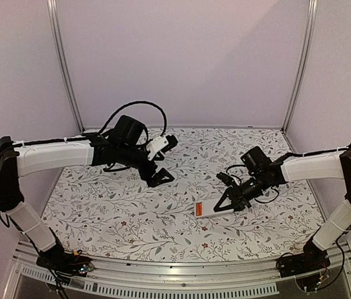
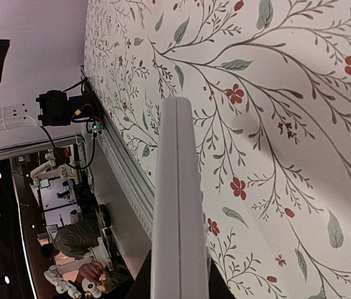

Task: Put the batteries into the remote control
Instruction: Place the remote control without the battery cover at the center of the board.

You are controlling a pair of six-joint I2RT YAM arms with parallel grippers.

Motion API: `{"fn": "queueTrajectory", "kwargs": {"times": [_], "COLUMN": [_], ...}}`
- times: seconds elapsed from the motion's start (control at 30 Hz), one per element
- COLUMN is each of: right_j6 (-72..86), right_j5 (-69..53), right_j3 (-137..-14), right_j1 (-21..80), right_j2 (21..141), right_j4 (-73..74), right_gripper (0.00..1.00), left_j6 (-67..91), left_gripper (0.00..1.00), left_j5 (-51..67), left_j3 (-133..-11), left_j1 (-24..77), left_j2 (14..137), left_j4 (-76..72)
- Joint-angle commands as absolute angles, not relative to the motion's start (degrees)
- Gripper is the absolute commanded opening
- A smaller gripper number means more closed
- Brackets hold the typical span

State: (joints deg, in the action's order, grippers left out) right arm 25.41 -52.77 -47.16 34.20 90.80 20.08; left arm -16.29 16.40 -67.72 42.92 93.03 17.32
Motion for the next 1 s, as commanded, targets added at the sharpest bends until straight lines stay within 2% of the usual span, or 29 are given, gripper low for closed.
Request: {"fn": "queueTrajectory", "kwargs": {"times": [0.0,0.2,0.33,0.57,0.67,0.83,0.97], "right_j6": [23.04,22.70,21.69,20.62,19.68,18.27,17.78], "right_j5": [-52.30,-52.30,-52.47,-50.49,-49.02,-45.25,-42.42], "right_j3": [-50.13,-52.90,-54.59,-55.90,-56.56,-57.30,-57.55], "right_j1": [34.05,34.21,34.19,34.10,33.93,33.58,32.22], "right_j2": [94.96,99.28,101.95,104.00,104.81,105.64,105.15], "right_j4": [22.62,23.13,23.92,25.96,27.13,29.46,30.92], "right_gripper": [0.07,0.08,0.13,0.34,0.41,0.59,0.69], "left_j6": [-16.20,-16.51,-14.70,-11.26,-13.08,-18.33,-24.24], "left_gripper": [1.00,1.00,0.99,0.99,1.00,1.00,1.00], "left_j5": [14.57,15.18,14.75,16.80,17.68,20.83,23.33], "left_j3": [-66.51,-65.28,-63.90,-62.06,-63.65,-66.08,-66.08], "left_j1": [42.09,41.75,40.78,38.85,38.72,37.81,37.92], "left_j2": [92.63,92.62,92.36,92.78,94.27,97.28,98.73], "left_j4": [13.53,11.92,8.90,1.21,3.34,7.37,8.43]}}
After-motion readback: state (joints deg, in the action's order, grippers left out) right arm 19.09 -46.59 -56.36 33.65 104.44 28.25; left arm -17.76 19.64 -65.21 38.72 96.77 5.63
